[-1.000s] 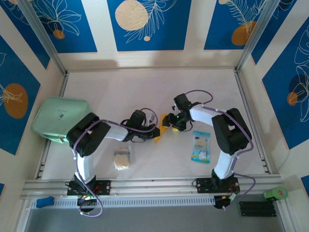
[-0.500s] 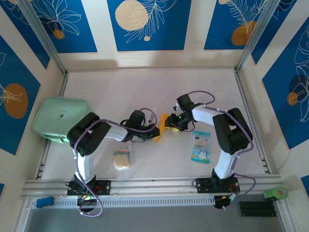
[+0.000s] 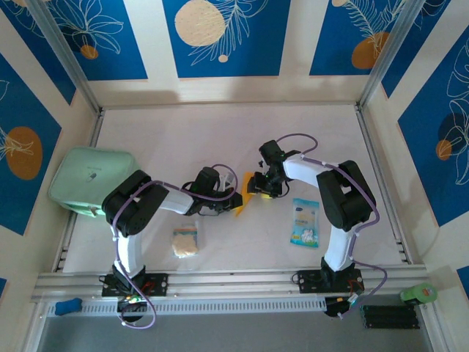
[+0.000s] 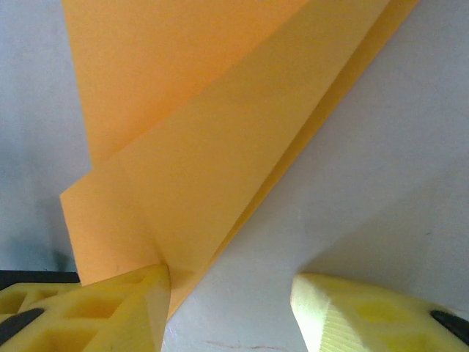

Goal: Fold a paper plane with a square sheet of paper (pick it up from the middle)
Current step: Fold the wing for the fifth time at the center of the table.

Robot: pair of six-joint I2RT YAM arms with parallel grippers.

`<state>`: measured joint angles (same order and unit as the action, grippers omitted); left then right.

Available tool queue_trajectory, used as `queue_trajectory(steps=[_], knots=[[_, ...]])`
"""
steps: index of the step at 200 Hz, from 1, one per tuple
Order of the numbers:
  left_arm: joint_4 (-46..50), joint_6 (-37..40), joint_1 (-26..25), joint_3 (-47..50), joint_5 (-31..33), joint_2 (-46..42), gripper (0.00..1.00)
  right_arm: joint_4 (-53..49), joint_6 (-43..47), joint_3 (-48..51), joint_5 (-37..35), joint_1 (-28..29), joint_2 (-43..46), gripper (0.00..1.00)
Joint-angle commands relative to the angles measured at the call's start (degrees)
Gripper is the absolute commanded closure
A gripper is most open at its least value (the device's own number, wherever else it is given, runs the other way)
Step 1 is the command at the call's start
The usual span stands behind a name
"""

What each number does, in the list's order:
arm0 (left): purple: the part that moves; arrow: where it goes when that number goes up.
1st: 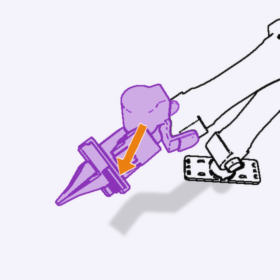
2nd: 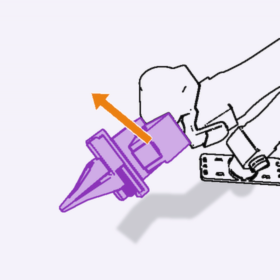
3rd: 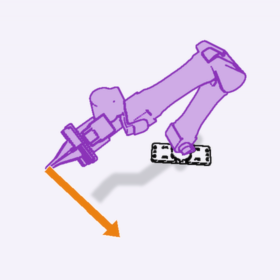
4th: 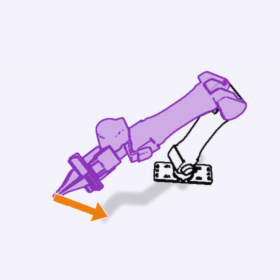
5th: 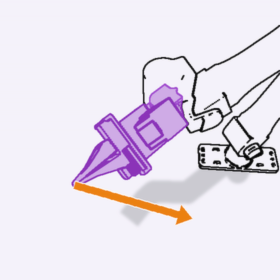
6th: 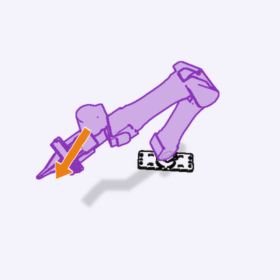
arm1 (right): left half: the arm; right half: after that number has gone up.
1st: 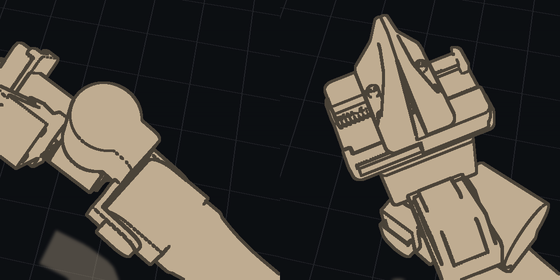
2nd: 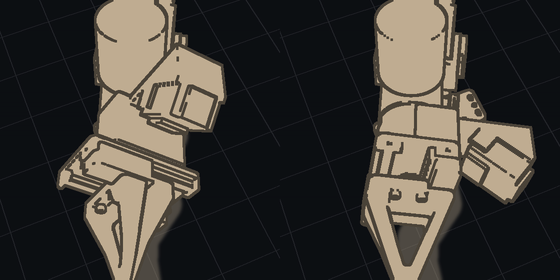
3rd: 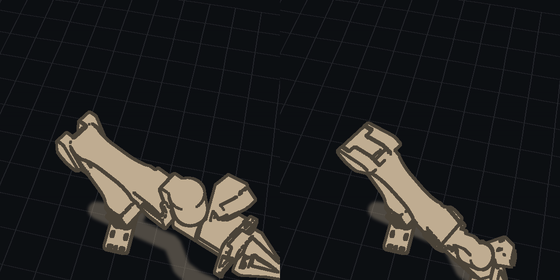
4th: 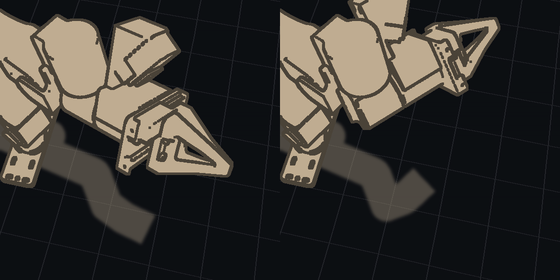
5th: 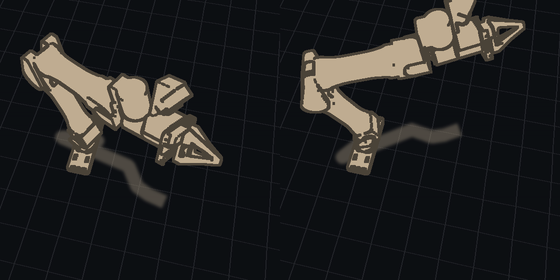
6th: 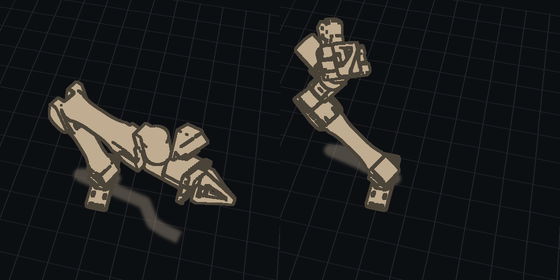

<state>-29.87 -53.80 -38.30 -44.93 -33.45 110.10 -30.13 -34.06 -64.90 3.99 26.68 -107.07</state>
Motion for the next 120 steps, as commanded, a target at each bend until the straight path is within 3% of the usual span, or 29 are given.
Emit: queue_trajectory(steps=[1,36,86,105,120], knots=[[3.98,0.15,0.81,1.94,2.45,3.18,0.91,4.80,-0.22,2.08,1.59,2.86,-6.58,0.48],[3.40,-1.20,1.21,2.86,3.12,2.99,0.99,7.72,0.22,3.81,5.31,1.48,-1.06,0.48],[1.83,-2.67,1.61,3.67,3.48,3.19,1.00,20.41,0.78,12.08,14.23,-2.67,11.07,0.50],[1.63,-2.64,1.61,3.70,3.35,3.36,1.00,26.02,0.00,14.78,19.04,-3.91,11.76,0.55],[1.49,-2.75,1.70,3.70,3.39,3.41,1.00,28.54,-1.16,15.70,21.57,-4.51,11.03,0.66]])
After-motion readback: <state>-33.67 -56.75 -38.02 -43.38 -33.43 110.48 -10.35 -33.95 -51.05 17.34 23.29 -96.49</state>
